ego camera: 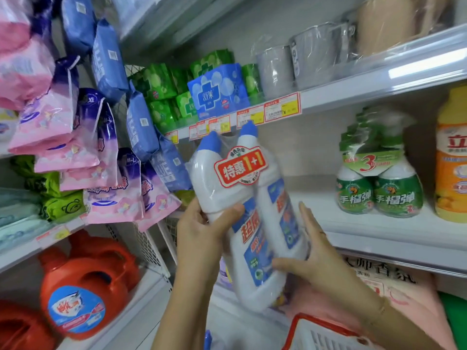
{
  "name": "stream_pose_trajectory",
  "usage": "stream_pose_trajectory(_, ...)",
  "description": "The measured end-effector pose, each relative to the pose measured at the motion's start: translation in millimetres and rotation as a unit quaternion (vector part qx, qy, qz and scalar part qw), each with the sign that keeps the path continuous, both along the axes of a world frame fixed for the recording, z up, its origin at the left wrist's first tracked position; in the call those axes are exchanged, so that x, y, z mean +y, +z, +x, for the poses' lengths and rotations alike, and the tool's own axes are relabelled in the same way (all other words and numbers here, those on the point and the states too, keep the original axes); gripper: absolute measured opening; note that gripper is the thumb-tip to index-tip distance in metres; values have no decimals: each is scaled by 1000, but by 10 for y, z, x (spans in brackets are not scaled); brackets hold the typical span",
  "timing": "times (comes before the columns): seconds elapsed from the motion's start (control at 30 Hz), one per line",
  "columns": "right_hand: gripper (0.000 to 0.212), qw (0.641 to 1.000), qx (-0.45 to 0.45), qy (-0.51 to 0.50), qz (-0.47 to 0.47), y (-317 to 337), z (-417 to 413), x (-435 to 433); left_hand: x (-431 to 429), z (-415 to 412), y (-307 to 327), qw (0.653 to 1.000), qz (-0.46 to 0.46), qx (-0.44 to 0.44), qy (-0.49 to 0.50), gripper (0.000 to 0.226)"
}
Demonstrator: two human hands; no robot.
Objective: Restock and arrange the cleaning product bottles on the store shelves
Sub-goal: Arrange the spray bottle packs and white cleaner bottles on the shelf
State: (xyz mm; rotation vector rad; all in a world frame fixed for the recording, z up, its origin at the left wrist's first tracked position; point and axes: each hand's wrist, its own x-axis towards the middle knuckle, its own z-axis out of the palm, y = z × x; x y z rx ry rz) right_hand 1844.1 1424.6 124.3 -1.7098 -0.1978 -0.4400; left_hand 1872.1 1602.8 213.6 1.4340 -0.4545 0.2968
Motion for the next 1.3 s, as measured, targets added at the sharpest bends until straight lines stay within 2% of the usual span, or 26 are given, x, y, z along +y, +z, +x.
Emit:
stream_pose_trajectory(0.07, 108, 995, -2, 61, 81, 0, 50, -238, -115, -4, 9, 997, 2, 10, -70, 42)
stream_pose_trajectory(0.17, 78, 991, -43, 26, 124, 18, 23, -441, -279, 96, 167, 985, 80, -14, -150, 49)
stream_pose_trajectory(0.23, 59, 984, -85, -27, 157, 16, 53, -525, -373, 225, 309, 972, 181, -45, -141, 56)
stream_pose_trajectory(0.3, 55, 976, -116, -95, 161, 19, 101, -608, -458, 320, 373, 954, 273, -87, -93, 58)
stream_pose_trajectory(0.4, 53, 969, -144, -153, 128, 4, 223, -751, -562, 406, 311, 941, 303, -141, -56, 61)
stream_pose_trajectory(0.5, 35, 973, -138, -183, 39, -31, 382, -873, -632, 481, 229, 950, 263, -159, -45, 72)
stream_pose_trajectory(0.57, 38, 960, -121, -236, -93, -41, 452, -982, -650, 574, 179, 954, 253, -160, -29, 67)
stream_pose_trajectory(0.63, 34, 919, -76, -294, -252, -54, 444, -1132, -681, 701, 110, 950, 261, -167, -20, 63)
stream_pose_trajectory(0.7, 23, 849, -9, -329, -412, -98, 354, -1271, -706, 866, 36, 950, 266, -160, -22, 65)
stream_pose_trajectory(0.73, 21, 822, 19, -342, -456, -121, 300, -1345, -727, 962, 12, 951, 265, -156, -20, 65)
stream_pose_trajectory(0.87, 40, 772, 78, -403, -486, -186, 175, -1579, -853, 1363, -15, 959, 255, -123, -21, 61)
stream_pose_trajectory(0.97, 44, 727, 42, -423, -539, -300, 166, -1689, -952, 1655, -5, 972, 222, -61, -48, 55)
stream_pose_trajectory(1.13, 53, 713, -17, -478, -514, -364, 141, -1622, -1144, 2143, 14, 968, 226, 8, -112, 56)
stream_pose_trajectory(1.3, 52, 696, -48, -494, -518, -415, 160, -1598, -1383, 2490, -84, 962, 227, 15, -151, 71)
